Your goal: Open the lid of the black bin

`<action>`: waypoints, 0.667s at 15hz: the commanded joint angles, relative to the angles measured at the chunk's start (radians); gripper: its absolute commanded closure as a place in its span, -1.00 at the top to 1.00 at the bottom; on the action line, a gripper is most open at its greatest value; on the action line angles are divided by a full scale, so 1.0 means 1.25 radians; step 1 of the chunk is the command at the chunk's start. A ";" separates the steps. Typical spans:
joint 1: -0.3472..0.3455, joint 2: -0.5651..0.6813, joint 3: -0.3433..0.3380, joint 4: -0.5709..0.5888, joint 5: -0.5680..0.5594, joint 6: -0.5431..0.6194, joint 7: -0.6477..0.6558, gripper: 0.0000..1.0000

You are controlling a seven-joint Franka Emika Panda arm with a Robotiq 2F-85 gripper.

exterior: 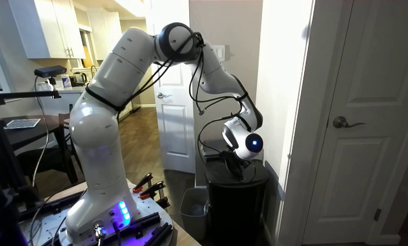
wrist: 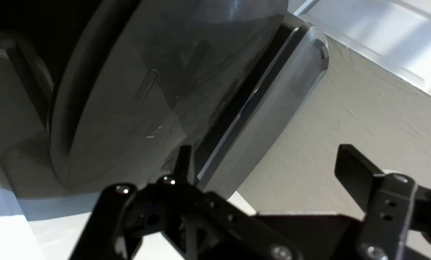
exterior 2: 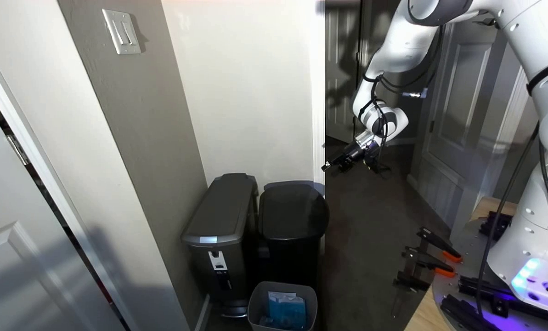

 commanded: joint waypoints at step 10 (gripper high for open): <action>0.011 0.171 -0.003 0.140 0.126 -0.007 -0.053 1.00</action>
